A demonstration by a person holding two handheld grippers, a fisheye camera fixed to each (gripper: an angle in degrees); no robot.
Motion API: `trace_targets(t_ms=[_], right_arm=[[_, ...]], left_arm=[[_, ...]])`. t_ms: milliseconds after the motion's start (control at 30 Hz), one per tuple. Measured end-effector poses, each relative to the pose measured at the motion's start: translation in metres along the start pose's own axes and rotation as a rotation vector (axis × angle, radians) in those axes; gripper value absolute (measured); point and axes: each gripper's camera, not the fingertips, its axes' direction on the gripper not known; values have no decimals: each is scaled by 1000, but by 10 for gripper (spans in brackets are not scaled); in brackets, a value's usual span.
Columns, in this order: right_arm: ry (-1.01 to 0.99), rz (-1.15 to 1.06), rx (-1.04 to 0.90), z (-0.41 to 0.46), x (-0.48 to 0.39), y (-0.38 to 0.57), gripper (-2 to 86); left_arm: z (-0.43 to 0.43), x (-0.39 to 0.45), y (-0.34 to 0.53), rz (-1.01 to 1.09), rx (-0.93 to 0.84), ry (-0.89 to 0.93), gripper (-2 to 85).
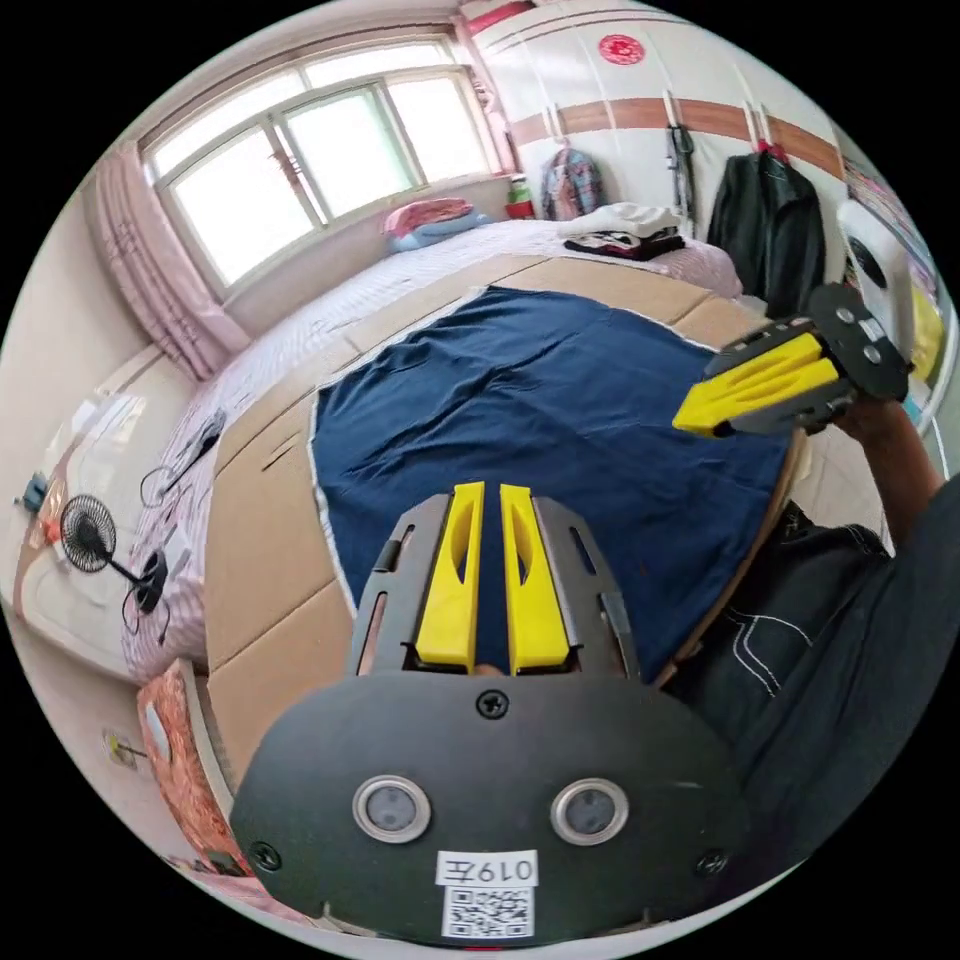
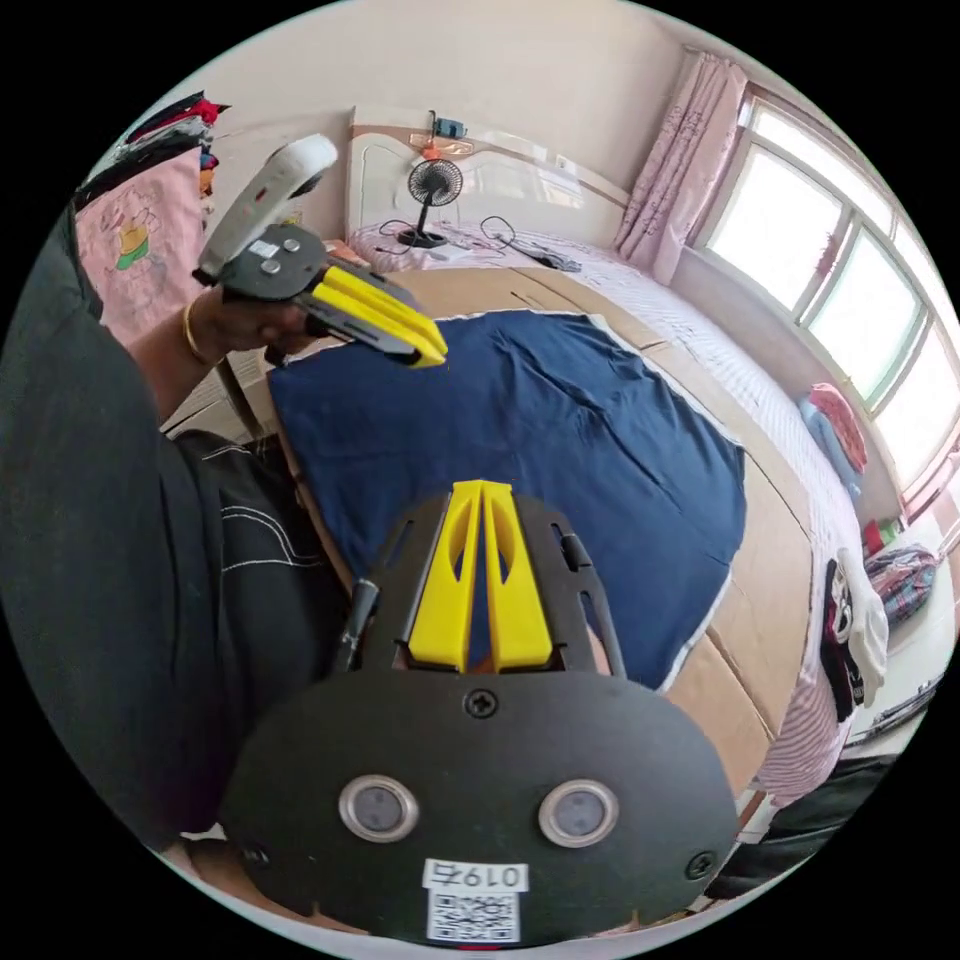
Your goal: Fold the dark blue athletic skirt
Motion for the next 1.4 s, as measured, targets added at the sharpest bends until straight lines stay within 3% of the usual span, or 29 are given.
trace_targets(t_ms=[133,333,433,633,1033,1400], right_arm=[[-34,-55,-19,24,-12,-19,-9],[-173,-69,173,39,-24,-73,0],[-240,-198,182,59,-57,-116,33],[-258,-392,127,116,-122,-191,50],[-335,-411,-25,190,-166,-256,12],[-304,-424,-37,225,-199,-298,-2]], left_arm=[[24,-113,12,-263,-52,-55,27],[94,-267,11,-507,-137,153,62],[134,-320,5,-553,-170,287,66],[195,-386,-15,-551,-255,379,70],[256,-471,-27,-568,-253,485,40],[271,-502,-37,-420,-290,371,13]])
